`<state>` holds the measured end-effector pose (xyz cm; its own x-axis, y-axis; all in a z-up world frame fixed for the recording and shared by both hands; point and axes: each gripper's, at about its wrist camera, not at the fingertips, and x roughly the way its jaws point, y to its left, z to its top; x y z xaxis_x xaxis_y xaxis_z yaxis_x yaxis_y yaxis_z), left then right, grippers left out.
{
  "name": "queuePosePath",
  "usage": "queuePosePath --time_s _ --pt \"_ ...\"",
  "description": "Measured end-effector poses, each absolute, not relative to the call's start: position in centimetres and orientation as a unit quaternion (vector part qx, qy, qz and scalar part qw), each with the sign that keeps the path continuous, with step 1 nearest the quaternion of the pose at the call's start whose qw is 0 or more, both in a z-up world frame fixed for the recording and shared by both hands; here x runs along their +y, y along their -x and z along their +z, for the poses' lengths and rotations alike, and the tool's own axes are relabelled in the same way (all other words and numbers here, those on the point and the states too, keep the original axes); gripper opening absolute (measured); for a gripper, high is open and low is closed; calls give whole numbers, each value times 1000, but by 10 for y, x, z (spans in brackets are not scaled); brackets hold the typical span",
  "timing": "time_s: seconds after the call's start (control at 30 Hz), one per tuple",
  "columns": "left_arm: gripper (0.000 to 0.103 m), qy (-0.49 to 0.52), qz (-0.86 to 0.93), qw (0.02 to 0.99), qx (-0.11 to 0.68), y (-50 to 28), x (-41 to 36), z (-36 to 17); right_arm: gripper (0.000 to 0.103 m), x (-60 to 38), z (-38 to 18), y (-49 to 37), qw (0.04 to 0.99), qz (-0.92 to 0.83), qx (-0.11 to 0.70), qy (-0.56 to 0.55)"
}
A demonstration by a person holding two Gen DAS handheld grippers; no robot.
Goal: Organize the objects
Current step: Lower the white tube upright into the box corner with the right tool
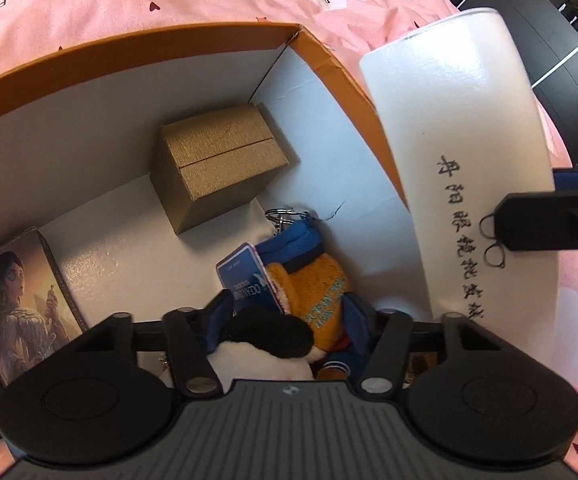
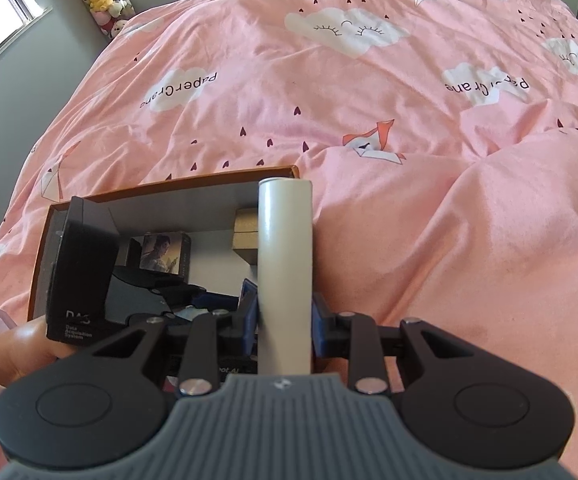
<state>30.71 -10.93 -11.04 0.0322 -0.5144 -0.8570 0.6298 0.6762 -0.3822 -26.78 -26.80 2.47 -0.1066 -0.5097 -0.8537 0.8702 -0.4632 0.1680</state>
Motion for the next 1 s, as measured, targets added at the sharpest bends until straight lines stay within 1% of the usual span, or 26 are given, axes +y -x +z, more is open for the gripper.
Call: queuePosePath --time_s 0.07,0.13,0.43,0.5,0.53,0.57,0.73,0.8,0.9,0.93,0.97,1.0 --pt "48 -46 -390 719 573 -308 -106 -105 29 -269 24 266 483 -716 197 -465" --pt "43 -54 -387 717 577 -309 -103 -99 29 -270 24 263 485 -714 205 -462" --pt "35 -103 -397 712 570 -300 -95 -78 29 -282 28 242 487 -721 261 -418" --pt "31 -112 -397 713 567 -295 -93 -75 29 -288 28 234 487 -723 277 -403" --pt "24 -119 -396 714 565 -292 -91 -76 29 -292 26 230 485 -725 288 -395" --pt "23 -122 -395 716 563 -290 -88 -76 29 -295 23 226 482 -726 300 -387" --pt "22 -92 -403 717 561 -298 -83 -78 29 -308 -2 215 455 -723 343 -390" --pt "23 -84 -407 719 558 -298 -81 -78 29 -308 -11 214 447 -723 349 -395" --pt "29 -55 -411 719 558 -304 -80 -80 29 -305 -13 217 442 -728 335 -403" --pt "33 -47 -411 721 557 -305 -80 -80 29 -303 -9 217 442 -731 327 -404" --pt "34 -41 -406 728 551 -308 -82 -81 29 -301 -5 217 444 -733 321 -403" --pt "40 -41 -401 732 550 -309 -84 -82 29 -299 -1 217 445 -736 316 -400"
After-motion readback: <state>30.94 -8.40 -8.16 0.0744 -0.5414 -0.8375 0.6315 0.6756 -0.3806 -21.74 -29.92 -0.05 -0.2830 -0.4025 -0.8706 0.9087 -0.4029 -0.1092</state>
